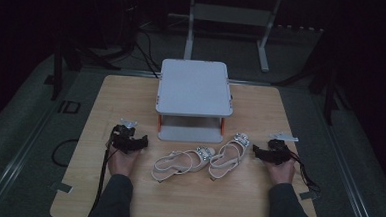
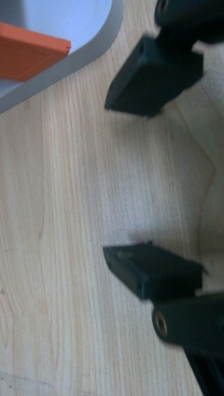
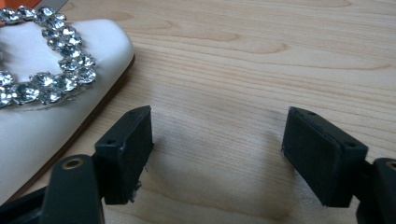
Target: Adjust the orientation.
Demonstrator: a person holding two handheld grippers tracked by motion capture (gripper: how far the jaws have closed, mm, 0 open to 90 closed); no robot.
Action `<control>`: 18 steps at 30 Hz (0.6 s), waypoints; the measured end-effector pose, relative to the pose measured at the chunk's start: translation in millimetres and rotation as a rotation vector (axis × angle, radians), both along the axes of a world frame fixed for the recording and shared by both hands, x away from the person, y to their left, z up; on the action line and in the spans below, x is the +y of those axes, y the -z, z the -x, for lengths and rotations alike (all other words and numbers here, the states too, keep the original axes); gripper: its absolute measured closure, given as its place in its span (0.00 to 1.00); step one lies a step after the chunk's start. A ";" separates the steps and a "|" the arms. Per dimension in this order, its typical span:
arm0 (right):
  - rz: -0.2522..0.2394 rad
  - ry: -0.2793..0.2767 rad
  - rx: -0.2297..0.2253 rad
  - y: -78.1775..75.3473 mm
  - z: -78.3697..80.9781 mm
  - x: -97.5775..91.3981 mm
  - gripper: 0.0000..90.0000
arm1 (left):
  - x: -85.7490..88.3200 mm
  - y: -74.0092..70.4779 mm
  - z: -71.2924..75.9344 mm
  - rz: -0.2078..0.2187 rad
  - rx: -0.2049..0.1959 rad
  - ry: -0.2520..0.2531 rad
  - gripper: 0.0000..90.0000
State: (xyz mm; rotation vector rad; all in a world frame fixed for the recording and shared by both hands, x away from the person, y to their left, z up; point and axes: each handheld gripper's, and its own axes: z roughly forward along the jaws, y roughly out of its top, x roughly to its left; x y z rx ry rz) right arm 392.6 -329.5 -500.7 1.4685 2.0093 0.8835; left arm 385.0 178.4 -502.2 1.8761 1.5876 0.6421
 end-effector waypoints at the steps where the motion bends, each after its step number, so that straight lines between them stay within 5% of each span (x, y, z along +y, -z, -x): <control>1: 0.000 -0.003 -0.003 -0.1 0.2 -0.2 0.31 | 0.7 -0.6 -0.2 -0.001 0.003 0.004 0.40; 7: 0.001 -0.008 -0.004 -0.1 0.4 -0.2 0.31 | 2.0 -6.1 3.4 0.057 -0.001 0.037 0.47; 18: 0.001 -0.010 -0.003 0.0 0.5 -0.1 0.31 | -13.2 -48.1 22.5 0.143 -0.079 0.204 0.50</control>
